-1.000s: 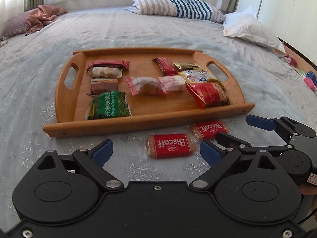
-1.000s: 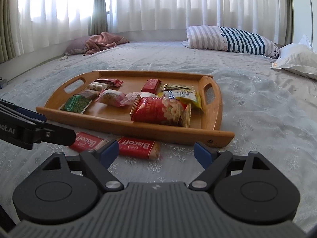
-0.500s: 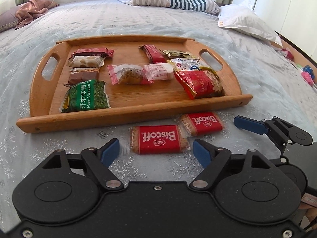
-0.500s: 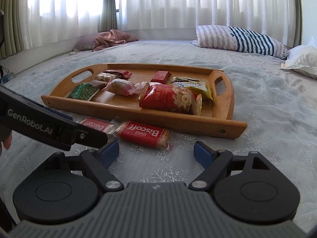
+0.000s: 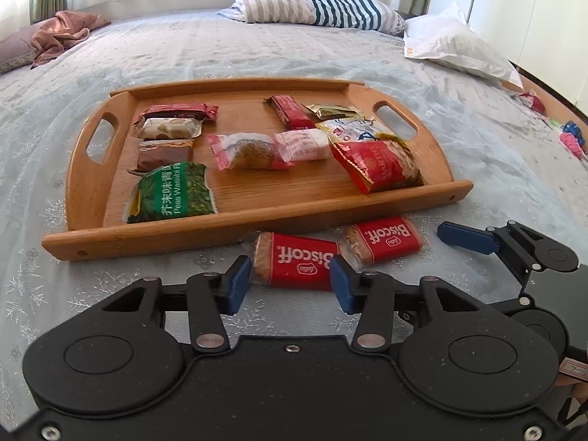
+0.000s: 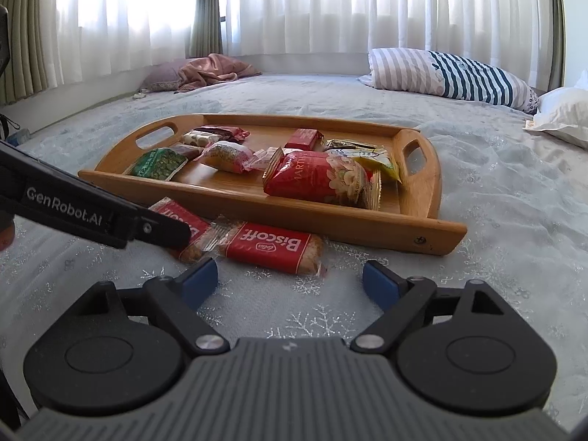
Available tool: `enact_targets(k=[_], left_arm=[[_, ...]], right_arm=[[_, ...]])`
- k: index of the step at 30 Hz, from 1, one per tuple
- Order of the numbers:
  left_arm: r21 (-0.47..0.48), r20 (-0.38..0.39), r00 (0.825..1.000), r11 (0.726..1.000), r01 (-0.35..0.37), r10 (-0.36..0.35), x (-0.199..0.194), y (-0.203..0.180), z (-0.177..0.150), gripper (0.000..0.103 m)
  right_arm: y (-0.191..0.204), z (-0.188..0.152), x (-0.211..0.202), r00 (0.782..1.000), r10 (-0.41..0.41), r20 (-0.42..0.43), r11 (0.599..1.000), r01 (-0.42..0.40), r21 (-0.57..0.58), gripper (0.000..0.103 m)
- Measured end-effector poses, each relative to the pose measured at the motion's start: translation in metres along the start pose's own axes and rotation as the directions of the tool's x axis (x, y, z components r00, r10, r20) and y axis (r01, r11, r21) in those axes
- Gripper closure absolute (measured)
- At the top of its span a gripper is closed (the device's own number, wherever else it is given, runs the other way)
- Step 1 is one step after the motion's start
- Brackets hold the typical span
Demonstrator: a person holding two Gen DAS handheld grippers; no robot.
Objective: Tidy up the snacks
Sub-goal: 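Grasp a red Biscoff packet with the left gripper while the right gripper grasps another Biscoff packet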
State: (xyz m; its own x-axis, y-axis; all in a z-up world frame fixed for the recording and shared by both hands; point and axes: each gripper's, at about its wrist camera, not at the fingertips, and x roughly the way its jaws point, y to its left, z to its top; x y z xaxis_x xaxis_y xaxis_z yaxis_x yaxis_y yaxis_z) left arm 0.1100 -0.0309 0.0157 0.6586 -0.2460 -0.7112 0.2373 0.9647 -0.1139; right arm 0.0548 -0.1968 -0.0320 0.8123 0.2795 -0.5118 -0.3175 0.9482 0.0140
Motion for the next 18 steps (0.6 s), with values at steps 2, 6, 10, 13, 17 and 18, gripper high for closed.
enact_targets(k=[2, 6, 10, 13, 17, 18], left_arm=[[-0.015, 0.0, 1.0, 1.0, 0.001, -0.001, -0.001, 0.004, 0.001, 0.062], [0.004, 0.009, 1.0, 1.0, -0.008, 0.008, -0.003, 0.005, -0.001, 0.055], [0.044, 0.015, 1.0, 0.999, -0.006, 0.005, 0.001, -0.003, -0.002, 0.035], [0.066, 0.014, 1.0, 0.998, 0.006, -0.007, 0.005, -0.01, -0.002, 0.032], [0.078, 0.012, 1.0, 0.997, -0.006, 0.005, 0.012, -0.015, -0.002, 0.034], [0.085, 0.016, 1.0, 0.996, -0.01, 0.009, 0.013, -0.016, -0.003, 0.036]], right_arm=[[0.0, 0.0, 0.0, 1.0, 0.001, 0.0, 1.0, -0.001, 0.002, 0.01], [0.001, 0.0, 0.0, 1.0, -0.001, 0.0, 1.0, 0.001, 0.0, 0.01], [0.002, 0.0, 0.001, 1.0, -0.003, 0.001, 1.0, 0.003, -0.001, 0.009], [0.002, 0.0, 0.001, 1.0, -0.002, 0.001, 1.0, 0.002, 0.0, 0.009], [0.003, 0.0, 0.002, 1.0, 0.0, 0.0, 1.0, 0.0, 0.0, 0.009], [0.002, 0.0, 0.002, 1.0, 0.001, 0.0, 1.0, -0.001, 0.0, 0.009]])
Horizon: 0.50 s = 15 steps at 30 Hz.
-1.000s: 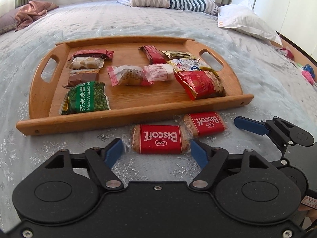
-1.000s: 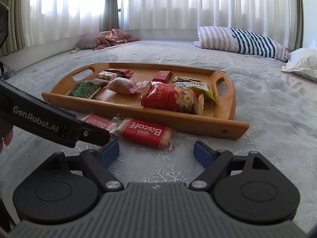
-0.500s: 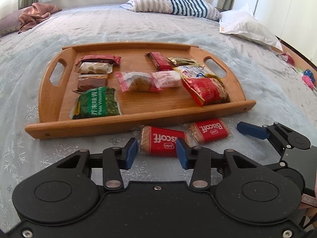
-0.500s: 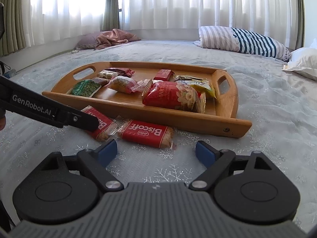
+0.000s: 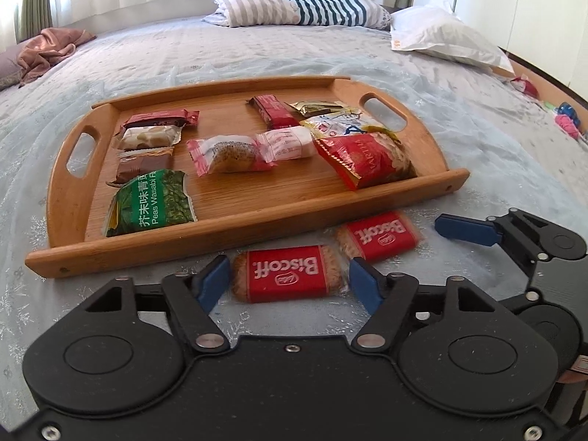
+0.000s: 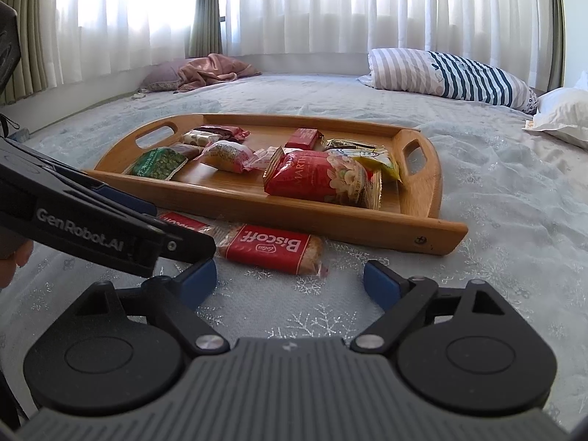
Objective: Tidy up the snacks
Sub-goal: 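Grasp a red Biscoff packet with the left gripper while the right gripper grasps another Biscoff packet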
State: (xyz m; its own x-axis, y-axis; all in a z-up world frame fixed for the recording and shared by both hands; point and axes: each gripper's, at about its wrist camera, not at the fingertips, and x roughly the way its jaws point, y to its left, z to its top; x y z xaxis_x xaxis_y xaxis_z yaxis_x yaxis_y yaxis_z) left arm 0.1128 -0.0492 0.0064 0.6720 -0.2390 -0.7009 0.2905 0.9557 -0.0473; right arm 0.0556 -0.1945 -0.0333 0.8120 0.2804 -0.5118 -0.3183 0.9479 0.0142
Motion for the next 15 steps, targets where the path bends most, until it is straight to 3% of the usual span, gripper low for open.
enact_targets(k=[15], left_arm=[[0.008, 0.019, 1.0, 1.0, -0.006, 0.006, -0.019, 0.009, -0.001, 0.04]], right_arm=[[0.003, 0.006, -0.003, 1.0, -0.025, -0.005, 1.0, 0.025, 0.006, 0.008]])
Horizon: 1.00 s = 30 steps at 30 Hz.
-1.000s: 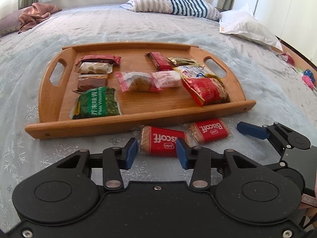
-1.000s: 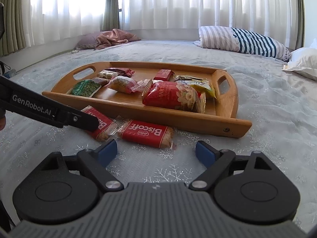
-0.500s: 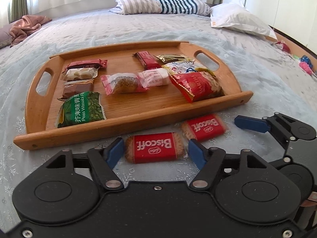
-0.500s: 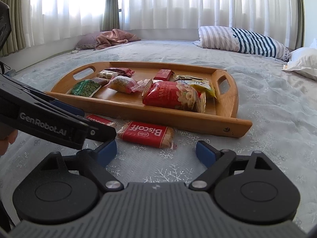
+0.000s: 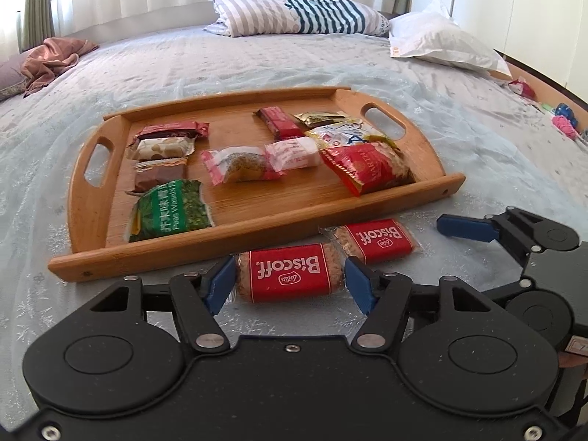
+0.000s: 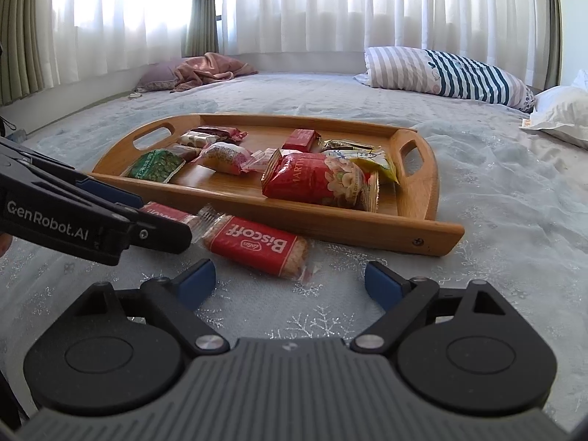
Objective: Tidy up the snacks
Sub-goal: 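Grasp a red Biscoff packet with the left gripper while the right gripper grasps another Biscoff packet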
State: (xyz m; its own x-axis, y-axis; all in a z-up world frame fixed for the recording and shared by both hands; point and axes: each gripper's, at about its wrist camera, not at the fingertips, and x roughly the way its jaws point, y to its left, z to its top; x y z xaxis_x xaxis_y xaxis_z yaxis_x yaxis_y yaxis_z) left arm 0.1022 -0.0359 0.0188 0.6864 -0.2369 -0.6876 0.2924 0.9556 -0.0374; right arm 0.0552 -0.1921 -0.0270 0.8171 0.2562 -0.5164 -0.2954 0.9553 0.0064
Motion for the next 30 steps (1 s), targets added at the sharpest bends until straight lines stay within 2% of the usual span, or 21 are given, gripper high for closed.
enact_targets(k=[8, 12, 17, 18, 19, 21, 30], left_arm=[[-0.025, -0.014, 1.0, 1.0, -0.014, 0.013, -0.005, 0.011, -0.005, 0.038], [-0.057, -0.035, 0.999, 0.998, -0.006, 0.004, -0.004, 0.018, -0.009, 0.032], [-0.05, -0.027, 1.0, 0.999, -0.017, 0.016, -0.003, 0.019, -0.012, 0.028], [-0.049, -0.025, 1.0, 0.999, -0.014, 0.012, -0.002, 0.019, -0.012, 0.028], [-0.048, -0.025, 1.0, 0.999, -0.01, 0.009, 0.0, 0.019, -0.012, 0.036], [-0.037, -0.022, 1.0, 0.999, -0.022, 0.021, 0.0, 0.016, -0.011, 0.039], [-0.028, 0.044, 0.999, 1.0, -0.013, 0.014, -0.023, 0.017, -0.002, 0.04]], right_arm=[[0.014, 0.006, -0.001, 1.0, -0.002, 0.005, 1.0, 0.002, -0.029, 0.008], [0.018, 0.008, 0.001, 1.0, -0.011, -0.002, 0.999, 0.011, -0.033, 0.008], [0.018, 0.007, 0.004, 1.0, -0.025, -0.018, 1.0, 0.024, -0.019, 0.008], [0.017, 0.007, 0.005, 1.0, -0.024, -0.02, 1.0, 0.024, -0.013, 0.008], [0.016, 0.007, 0.005, 0.999, -0.024, -0.021, 1.0, 0.024, -0.008, 0.008], [0.015, 0.007, 0.006, 1.0, -0.019, -0.018, 1.0, 0.019, -0.003, 0.008], [0.021, 0.014, 0.006, 1.0, 0.008, -0.028, 0.999, -0.007, 0.032, 0.008]])
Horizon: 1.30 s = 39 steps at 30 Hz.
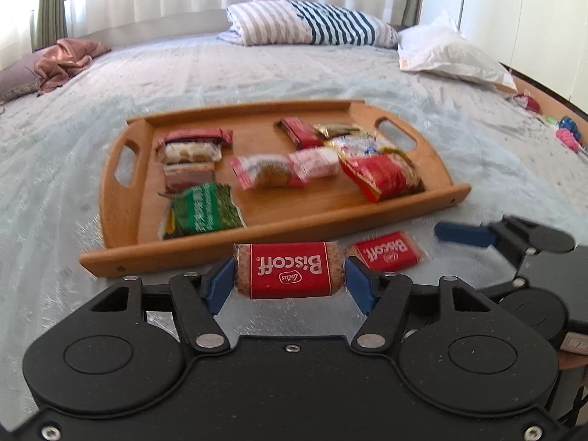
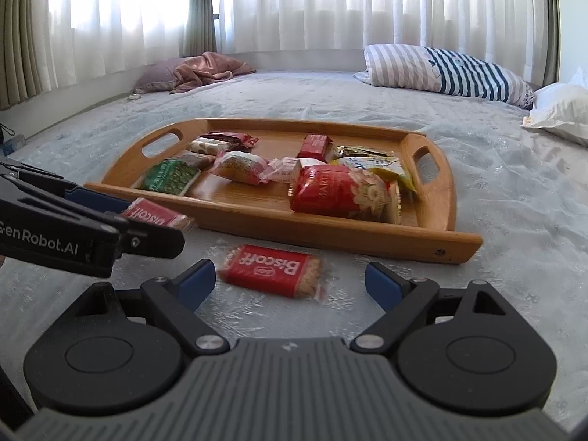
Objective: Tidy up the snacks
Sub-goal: 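Grasp a red Biscoff packet with the left gripper while the right gripper grasps another Biscoff packet, then carry both Biscoff packets onto the tray and open both grippers to release them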
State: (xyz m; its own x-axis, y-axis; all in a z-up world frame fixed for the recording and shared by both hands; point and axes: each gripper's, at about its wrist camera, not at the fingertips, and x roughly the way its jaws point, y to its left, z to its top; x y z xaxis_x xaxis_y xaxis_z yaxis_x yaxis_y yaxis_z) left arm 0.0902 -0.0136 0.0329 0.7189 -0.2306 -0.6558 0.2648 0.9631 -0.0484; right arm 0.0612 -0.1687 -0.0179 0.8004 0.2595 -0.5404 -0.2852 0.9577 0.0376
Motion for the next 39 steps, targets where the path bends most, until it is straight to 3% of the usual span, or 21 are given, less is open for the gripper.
enact_targets(k=[8, 16, 29, 39], left_arm=[[-0.033, 0.031, 0.999, 0.999, -0.033, 0.035, -0.01, 0.013, 0.009, 0.04], [-0.055, 0.029, 0.999, 0.998, -0.042, 0.043, -0.01, 0.024, 0.008, 0.04], [-0.079, 0.038, 0.998, 0.996, -0.043, 0.046, -0.01, 0.032, 0.011, 0.04], [-0.096, 0.065, 0.997, 0.994, -0.043, 0.05, -0.012, 0.042, 0.028, 0.04]], right_arm=[[0.012, 0.007, 0.009, 0.999, -0.027, -0.037, 0.999, 0.028, 0.029, 0.008], [0.019, 0.005, 0.007, 0.997, -0.065, -0.031, 0.998, 0.065, 0.026, 0.036], [0.015, 0.008, -0.007, 0.998, -0.06, -0.019, 0.997, 0.06, 0.05, 0.04], [-0.003, 0.028, -0.032, 0.998, -0.058, 0.04, 0.994, 0.054, 0.095, 0.04]])
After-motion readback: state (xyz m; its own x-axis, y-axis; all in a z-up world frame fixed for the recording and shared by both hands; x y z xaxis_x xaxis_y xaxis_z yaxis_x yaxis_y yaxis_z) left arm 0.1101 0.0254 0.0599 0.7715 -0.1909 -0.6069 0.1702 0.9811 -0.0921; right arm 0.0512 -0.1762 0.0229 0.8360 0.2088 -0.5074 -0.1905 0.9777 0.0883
